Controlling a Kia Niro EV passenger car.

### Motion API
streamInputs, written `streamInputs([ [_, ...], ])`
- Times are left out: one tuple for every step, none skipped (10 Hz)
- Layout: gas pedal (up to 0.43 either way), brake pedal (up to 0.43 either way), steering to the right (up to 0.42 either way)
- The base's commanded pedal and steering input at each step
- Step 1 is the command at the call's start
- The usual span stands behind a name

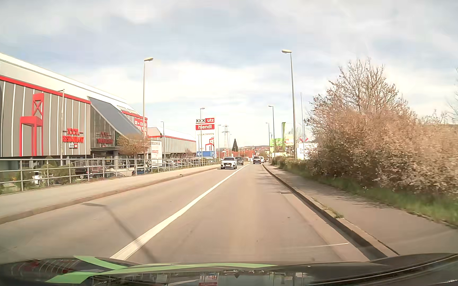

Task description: Follow the waypoints while adhering to traffic rules and regulations

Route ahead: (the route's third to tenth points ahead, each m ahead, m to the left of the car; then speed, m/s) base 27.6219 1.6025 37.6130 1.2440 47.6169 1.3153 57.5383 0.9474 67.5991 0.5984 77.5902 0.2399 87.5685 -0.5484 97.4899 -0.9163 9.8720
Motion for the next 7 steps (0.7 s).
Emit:
streamInputs([
  [0.059, 0.0, -0.003],
  [0.059, 0.0, -0.003],
  [0.067, 0.0, -0.003],
  [0.067, 0.0, -0.002],
  [0.067, 0.0, -0.003],
  [0.067, 0.0, -0.002],
  [0.067, 0.0, -0.002],
])
